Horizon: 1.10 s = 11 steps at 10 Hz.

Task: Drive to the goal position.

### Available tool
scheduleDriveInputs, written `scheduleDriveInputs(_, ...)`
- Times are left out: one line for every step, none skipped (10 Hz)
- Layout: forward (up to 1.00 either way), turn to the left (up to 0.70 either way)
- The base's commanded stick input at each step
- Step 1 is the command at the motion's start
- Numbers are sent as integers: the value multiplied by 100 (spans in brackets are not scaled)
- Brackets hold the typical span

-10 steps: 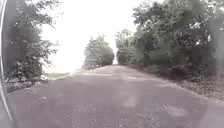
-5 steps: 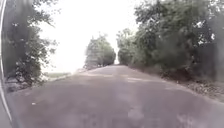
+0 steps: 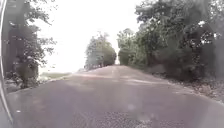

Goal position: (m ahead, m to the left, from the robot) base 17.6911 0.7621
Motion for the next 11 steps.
scheduleDriveInputs(70, 0)
scheduleDriveInputs(70, 0)
scheduleDriveInputs(70, 0)
scheduleDriveInputs(70, 0)
scheduleDriveInputs(70, 0)
scheduleDriveInputs(70, 0)
scheduleDriveInputs(70, 0)
scheduleDriveInputs(70, 0)
scheduleDriveInputs(70, 0)
scheduleDriveInputs(70, 0)
scheduleDriveInputs(70, 0)
